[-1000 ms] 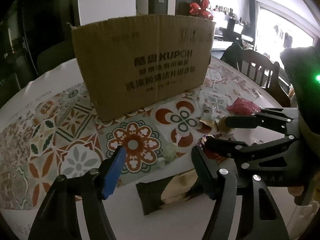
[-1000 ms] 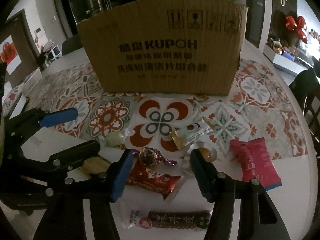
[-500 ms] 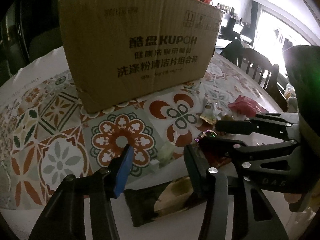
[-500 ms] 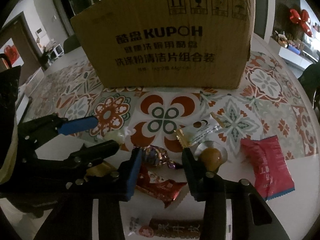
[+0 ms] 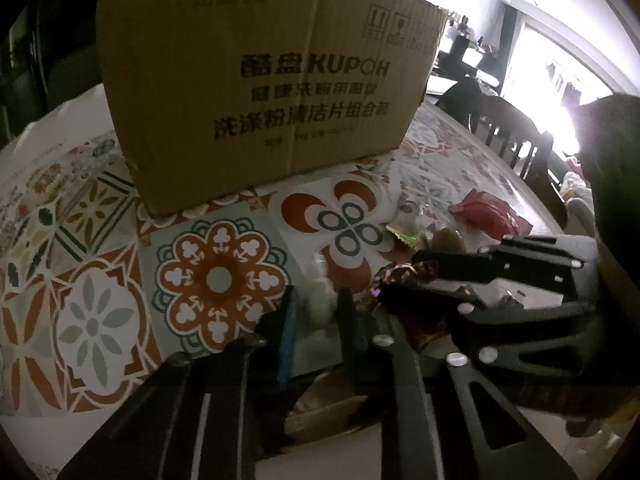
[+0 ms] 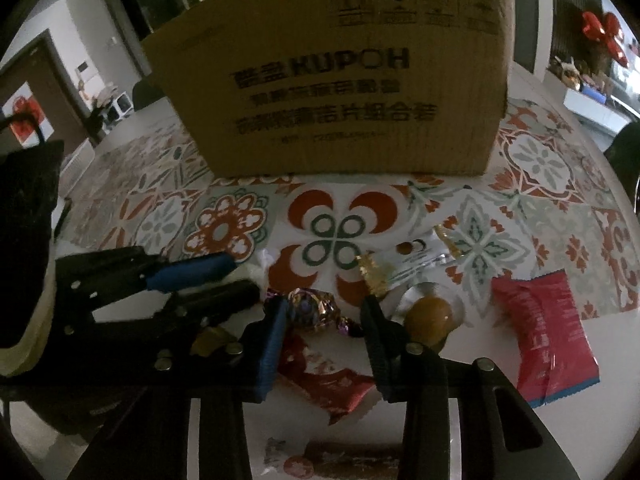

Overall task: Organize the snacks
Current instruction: 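Grasp the foil-wrapped candy with the right tool while the left tool grasps the small white item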

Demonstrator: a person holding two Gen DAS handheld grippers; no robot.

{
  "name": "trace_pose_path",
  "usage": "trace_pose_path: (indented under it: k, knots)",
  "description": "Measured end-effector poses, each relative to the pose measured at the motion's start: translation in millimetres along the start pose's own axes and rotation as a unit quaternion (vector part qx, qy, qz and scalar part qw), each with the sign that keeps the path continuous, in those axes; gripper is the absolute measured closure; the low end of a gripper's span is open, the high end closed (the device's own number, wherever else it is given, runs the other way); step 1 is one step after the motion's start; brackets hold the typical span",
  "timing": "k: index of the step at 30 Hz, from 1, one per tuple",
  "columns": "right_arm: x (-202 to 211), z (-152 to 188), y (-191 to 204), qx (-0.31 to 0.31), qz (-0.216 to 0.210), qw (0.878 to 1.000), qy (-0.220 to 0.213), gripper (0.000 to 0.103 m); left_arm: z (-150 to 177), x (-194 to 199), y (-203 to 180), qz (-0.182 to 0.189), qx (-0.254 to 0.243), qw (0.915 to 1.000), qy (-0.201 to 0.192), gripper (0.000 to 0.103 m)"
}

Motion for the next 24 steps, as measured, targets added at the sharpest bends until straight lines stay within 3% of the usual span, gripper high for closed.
trace_pose_path:
  k: [4,24]
  knots:
    - [0,1,3,-0.009,-0.007,1.0,-0.002,0.074,0,1,1,-0.003,0.006,1.0,-0.001,0.088]
    - [32,-11,3,-0.02,0.007,0.999,-0.045,0.075,-21,49,-5,-0.034,0.004,0.9978,-0.056,0.088]
Point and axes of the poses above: each gripper's, at about its wrist camera, not at the fingertips, and x roughly against the way its jaws point, y to its left, z to its underside, the point moved 4 cm from there along -x, roughly the way its jaws point, and after that the axes turned 15 degrees about -y, right-handed, at the moved point
